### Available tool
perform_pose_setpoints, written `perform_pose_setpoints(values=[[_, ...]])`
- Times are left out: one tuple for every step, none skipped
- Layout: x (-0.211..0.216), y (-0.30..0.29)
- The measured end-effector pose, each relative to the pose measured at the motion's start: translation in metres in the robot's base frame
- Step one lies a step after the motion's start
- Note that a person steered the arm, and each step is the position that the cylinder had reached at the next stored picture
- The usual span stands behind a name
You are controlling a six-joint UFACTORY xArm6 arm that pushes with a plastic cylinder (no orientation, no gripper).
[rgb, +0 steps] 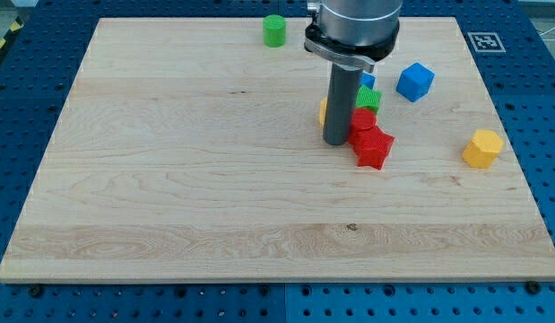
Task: Move the green circle slightly down
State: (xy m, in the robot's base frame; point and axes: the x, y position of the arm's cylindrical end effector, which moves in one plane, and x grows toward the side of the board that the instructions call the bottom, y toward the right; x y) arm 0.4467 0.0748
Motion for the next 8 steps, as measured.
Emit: perform_pose_setpoints(values=[[0.0, 0.006], [0.0, 0.004], [0.0, -0.034], [-0.006, -0.086], [-0.063, -0.094], [-0.105, -0.094], [-0.112, -0.1], [-0.162, -0.128]])
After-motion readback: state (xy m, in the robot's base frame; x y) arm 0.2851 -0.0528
